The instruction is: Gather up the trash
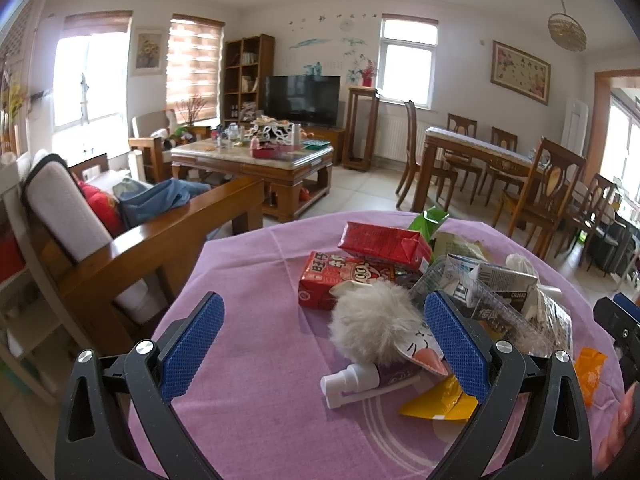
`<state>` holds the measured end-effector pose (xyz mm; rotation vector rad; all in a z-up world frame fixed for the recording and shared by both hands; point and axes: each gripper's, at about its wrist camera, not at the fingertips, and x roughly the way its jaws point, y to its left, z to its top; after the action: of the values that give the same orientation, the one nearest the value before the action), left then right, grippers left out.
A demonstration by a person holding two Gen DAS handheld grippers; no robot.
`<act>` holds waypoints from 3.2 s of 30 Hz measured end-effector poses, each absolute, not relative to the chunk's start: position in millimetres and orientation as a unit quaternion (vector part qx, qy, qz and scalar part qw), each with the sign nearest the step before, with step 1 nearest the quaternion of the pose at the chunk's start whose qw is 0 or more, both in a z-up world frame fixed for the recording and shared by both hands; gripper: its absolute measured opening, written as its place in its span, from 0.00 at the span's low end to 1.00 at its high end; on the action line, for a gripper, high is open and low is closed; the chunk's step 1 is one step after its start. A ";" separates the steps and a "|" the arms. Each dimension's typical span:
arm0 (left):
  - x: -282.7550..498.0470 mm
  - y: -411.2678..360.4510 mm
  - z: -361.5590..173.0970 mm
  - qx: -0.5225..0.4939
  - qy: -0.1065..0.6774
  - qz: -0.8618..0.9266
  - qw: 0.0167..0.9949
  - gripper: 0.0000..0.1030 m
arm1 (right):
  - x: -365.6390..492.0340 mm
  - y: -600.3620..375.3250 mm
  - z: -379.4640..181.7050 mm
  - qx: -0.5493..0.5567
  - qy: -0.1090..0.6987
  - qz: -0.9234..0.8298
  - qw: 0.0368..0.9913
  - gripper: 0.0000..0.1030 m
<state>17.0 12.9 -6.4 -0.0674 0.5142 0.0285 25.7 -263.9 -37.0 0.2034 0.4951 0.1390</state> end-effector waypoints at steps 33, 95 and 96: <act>49.7 58.3 -11.3 -0.119 0.304 -0.135 0.935 0.96 | 24.3 -227.5 -17.3 0.050 0.260 0.139 0.954 0.95; 116.2 -23.7 46.8 -0.057 0.323 -0.308 0.893 0.89 | 42.4 -278.9 -0.3 0.188 0.311 0.253 0.897 0.24; 110.4 -32.1 50.6 -0.055 0.321 -0.317 0.891 0.89 | 38.5 -289.9 4.6 0.188 0.306 0.242 0.901 0.24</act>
<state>110.4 -32.1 50.6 -0.1141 0.6667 -0.6588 38.5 -289.9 4.6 0.3879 0.6331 0.5005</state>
